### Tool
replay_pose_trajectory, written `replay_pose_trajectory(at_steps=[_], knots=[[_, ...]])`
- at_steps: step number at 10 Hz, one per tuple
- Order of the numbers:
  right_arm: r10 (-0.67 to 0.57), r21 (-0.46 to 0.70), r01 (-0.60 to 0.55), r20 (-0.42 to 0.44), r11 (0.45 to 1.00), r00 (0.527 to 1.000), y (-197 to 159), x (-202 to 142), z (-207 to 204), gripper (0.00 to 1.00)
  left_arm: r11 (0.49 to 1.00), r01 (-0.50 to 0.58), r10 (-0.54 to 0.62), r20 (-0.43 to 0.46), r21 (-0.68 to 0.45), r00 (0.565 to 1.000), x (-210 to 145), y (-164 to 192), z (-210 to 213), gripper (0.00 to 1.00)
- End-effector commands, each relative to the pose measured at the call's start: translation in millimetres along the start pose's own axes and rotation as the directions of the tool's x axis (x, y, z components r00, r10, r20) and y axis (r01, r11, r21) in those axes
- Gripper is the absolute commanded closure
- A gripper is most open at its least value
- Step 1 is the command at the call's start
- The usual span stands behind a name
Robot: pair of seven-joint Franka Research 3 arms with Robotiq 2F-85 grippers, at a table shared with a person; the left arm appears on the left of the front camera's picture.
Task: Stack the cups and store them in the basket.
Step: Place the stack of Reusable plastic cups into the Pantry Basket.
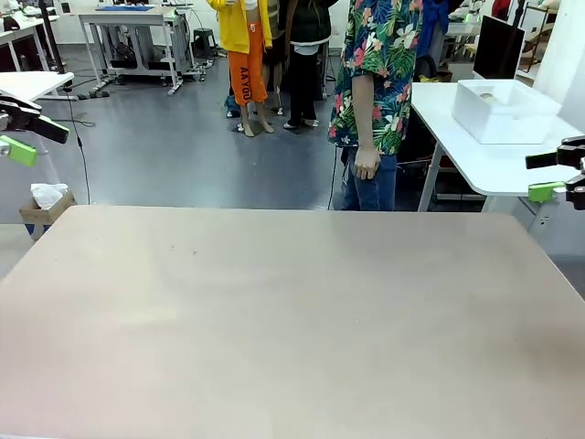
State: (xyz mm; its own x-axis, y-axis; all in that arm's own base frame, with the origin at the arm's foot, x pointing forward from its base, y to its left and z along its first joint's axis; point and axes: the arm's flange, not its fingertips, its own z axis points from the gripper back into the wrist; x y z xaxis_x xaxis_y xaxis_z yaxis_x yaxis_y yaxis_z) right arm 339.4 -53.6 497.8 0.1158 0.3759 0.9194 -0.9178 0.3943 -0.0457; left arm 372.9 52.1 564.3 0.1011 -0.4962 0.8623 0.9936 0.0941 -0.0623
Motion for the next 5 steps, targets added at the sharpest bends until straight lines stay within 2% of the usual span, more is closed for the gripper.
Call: replay_pose_trajectory(at_steps=[1,5], knots=[[0.009,-0.011,-0.009,0.016,1.0,1.0,-2.6,1.9,-1.0,0.08,1.0,-0.009,0.009,0.012,-0.003,1.0,3.0,-1.1,-0.2,0.0],[0.009,-0.011,-0.009,0.016,1.0,1.0,-2.6,1.9,-1.0,0.08,1.0,-0.009,0.009,0.012,-0.003,1.0,3.0,-1.1,-0.2,0.0]])
